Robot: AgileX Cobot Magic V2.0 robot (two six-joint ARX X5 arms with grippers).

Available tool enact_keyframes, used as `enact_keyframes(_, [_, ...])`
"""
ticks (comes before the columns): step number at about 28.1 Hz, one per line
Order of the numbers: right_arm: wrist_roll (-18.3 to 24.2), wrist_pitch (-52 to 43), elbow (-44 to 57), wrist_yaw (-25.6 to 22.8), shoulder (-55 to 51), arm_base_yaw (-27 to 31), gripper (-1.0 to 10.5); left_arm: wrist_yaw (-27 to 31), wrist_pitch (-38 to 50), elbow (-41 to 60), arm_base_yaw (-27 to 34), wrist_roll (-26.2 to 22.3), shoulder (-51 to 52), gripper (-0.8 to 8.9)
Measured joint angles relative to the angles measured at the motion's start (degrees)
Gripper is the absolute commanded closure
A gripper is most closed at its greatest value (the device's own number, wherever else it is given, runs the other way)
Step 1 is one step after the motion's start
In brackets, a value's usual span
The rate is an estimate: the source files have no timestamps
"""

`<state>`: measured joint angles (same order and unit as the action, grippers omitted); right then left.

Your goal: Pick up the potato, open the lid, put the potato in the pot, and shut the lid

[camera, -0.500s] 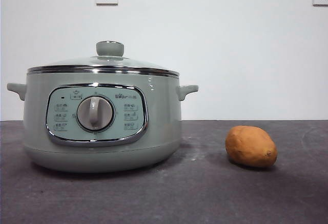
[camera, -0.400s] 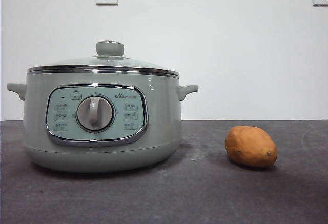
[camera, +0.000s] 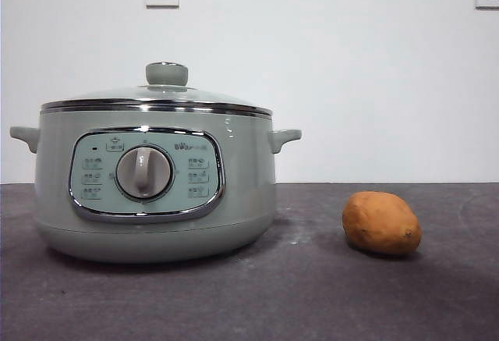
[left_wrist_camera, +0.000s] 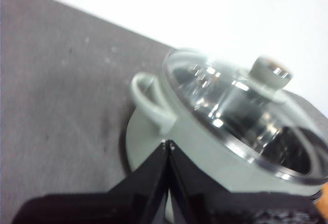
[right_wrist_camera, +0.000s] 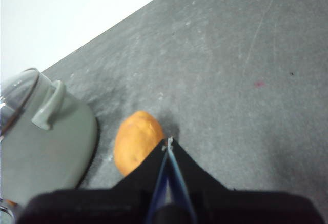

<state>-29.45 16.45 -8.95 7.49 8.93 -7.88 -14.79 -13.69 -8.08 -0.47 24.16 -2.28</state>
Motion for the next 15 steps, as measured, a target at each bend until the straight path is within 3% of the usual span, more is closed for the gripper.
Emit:
enact_keyframes(5, [2.78,2.1,-7.23,0.04,7.91,0.0,9.6,-0.28,-3.45,-7.06,0.0,-3.34,-5.35,8.21])
enact_keyframes(10, [8.13,5.79,-15.93,0.04,16.31,0.0,9.6,-0.72,-6.82,-15.06,0.0,-7.04,-13.31,8.21])
enact_keyframes(15, [13.86,10.6,-24.92,0.04,23.69,0.0,9.5,-4.83,-7.3,-22.86,0.0,-10.67,-21.4,8.21])
